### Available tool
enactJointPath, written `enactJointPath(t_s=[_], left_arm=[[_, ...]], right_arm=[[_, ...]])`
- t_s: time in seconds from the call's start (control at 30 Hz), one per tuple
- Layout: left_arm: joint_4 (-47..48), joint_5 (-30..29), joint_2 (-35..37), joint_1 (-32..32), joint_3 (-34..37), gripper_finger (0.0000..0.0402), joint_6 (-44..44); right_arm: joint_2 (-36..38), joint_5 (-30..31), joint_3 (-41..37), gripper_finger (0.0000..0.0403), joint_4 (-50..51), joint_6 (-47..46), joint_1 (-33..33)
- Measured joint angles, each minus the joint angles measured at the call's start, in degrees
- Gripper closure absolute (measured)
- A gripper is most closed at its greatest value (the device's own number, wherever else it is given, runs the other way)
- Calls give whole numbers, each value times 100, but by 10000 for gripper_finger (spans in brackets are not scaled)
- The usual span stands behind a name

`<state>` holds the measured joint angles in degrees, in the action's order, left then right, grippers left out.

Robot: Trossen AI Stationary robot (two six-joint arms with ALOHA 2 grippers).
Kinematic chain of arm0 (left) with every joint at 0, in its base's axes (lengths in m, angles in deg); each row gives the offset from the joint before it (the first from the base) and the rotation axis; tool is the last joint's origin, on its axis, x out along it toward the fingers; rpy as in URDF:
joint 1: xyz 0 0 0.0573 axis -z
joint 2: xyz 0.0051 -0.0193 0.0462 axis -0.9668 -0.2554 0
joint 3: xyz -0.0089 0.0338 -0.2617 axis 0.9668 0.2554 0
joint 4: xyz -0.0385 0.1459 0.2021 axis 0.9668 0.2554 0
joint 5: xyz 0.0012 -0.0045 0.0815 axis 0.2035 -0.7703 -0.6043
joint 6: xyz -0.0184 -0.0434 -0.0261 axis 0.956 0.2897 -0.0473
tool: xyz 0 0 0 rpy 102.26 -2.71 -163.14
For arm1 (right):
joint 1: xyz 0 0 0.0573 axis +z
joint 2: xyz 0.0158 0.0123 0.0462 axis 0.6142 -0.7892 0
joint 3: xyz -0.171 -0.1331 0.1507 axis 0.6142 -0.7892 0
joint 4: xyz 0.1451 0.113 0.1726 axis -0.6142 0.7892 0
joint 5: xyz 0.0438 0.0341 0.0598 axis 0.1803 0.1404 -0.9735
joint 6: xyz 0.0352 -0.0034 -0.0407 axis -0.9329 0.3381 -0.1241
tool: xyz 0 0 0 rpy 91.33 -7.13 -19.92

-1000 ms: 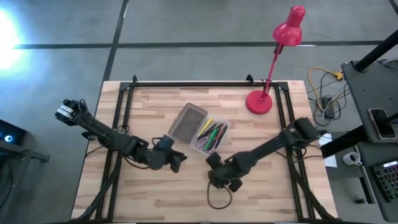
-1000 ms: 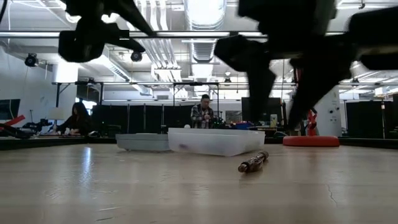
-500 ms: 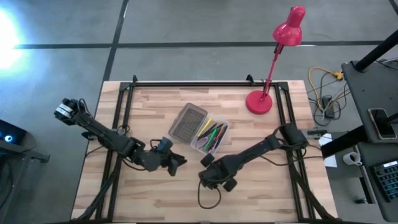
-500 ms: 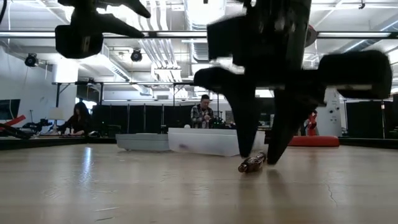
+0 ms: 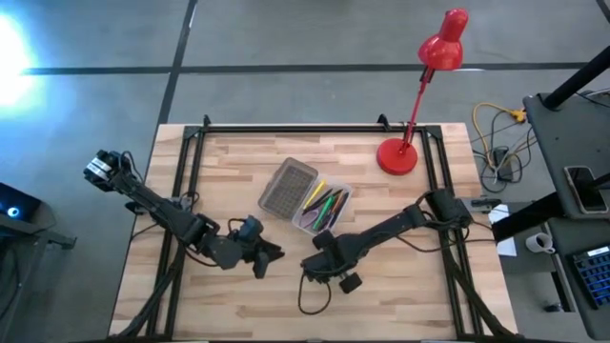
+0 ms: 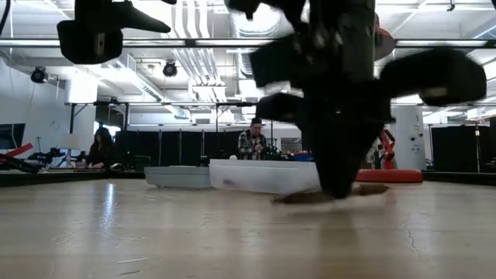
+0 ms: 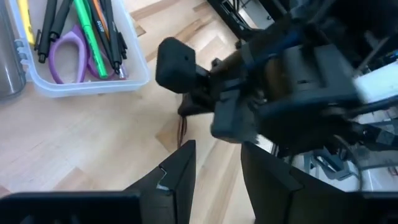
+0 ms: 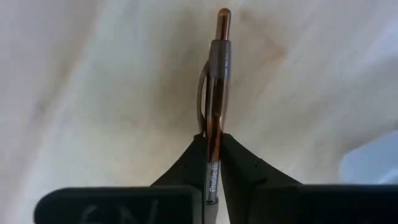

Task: Pick & place school supplies into a supply box
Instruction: Put the brown pen into the gray supply box, then close the gray supply box

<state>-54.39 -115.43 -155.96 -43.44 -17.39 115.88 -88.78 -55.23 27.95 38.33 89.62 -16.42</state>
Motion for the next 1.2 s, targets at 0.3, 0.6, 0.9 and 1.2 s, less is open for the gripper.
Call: enactJointPath(t_s=[0.3,0.6,0.9,1.2], left_arm=[[-4,-135,-2,110,2,290,-97],[-47,-663,-2,380,2,290,191],[-61,-1433,-2,818,2,290,890],[-25,-2919,63,779,2,292,1362]], right_arm=[[805,1049,615,388,683,573,198],[834,1942,384,389,912,2644,-1107],[835,2211,52,326,48,2566,-1942],[852,1982,-186,230,214,2063,-1965]])
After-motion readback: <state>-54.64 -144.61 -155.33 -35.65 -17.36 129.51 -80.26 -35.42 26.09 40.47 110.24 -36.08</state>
